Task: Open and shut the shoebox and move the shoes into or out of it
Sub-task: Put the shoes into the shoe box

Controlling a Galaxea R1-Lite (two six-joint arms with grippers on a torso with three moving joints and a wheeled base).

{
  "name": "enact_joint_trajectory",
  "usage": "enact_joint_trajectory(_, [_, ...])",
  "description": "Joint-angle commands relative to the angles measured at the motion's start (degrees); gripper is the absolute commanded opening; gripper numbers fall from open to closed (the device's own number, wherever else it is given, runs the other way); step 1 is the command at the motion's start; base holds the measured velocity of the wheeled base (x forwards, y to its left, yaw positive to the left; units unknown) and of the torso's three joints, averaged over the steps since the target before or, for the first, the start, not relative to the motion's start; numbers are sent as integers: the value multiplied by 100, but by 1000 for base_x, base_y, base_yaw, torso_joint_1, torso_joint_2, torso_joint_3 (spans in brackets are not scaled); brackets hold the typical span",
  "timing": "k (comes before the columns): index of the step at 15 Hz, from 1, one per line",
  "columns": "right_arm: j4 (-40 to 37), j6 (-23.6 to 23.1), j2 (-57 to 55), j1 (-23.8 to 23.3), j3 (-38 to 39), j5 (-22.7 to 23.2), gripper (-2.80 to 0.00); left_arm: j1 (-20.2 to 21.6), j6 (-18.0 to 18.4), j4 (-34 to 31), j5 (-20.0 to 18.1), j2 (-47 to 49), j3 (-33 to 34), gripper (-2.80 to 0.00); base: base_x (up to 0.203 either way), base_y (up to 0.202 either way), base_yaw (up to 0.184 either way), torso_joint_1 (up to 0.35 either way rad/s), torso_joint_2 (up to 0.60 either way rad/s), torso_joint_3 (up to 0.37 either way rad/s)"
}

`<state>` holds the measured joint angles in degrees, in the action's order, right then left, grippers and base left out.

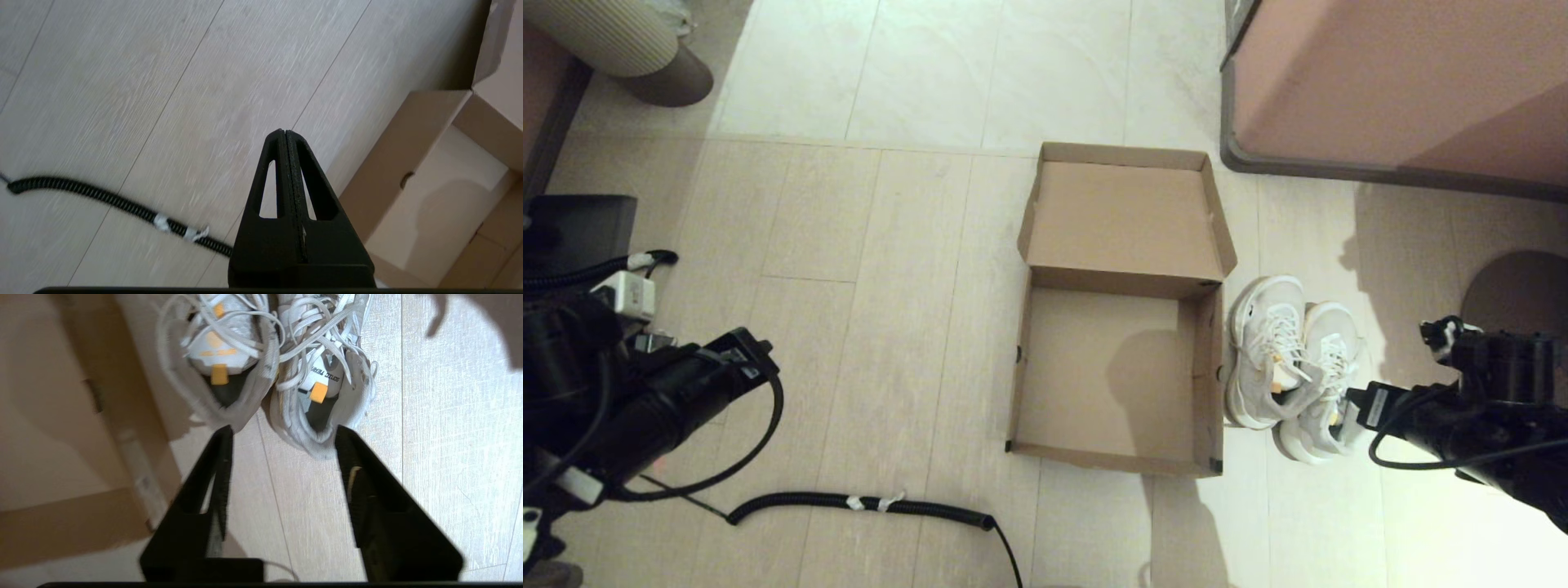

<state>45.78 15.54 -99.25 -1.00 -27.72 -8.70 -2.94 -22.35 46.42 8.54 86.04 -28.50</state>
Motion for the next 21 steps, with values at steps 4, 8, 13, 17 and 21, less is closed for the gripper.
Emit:
enact_joint_trajectory(4, [7, -33, 2284, 114, 1098, -55, -280, 4, -7, -14, 60, -1389, 1074, -280, 0, 0, 0, 0, 0, 0])
enact_joint_trajectory(8, [-433, -68, 3917, 124, 2007, -208, -280, 11, -4, -153, 200, -2740, 2332, -280, 0, 0, 0, 0, 0, 0])
enact_joint_trajectory(13, [-2194, 281, 4158, 126, 1516, -251, -280, 4, -6, -844, 149, -3072, 2065, -280, 0, 0, 0, 0, 0, 0])
enact_joint_trajectory(17, [-2189, 696, 2497, 130, 737, -199, -280, 4, 39, -873, -255, -2937, 1782, -280, 0, 0, 0, 0, 0, 0])
enact_joint_trajectory(21, [-886, 724, 198, 69, 384, -156, -280, 4, 151, -845, -388, -2048, 1474, -280, 0, 0, 0, 0, 0, 0])
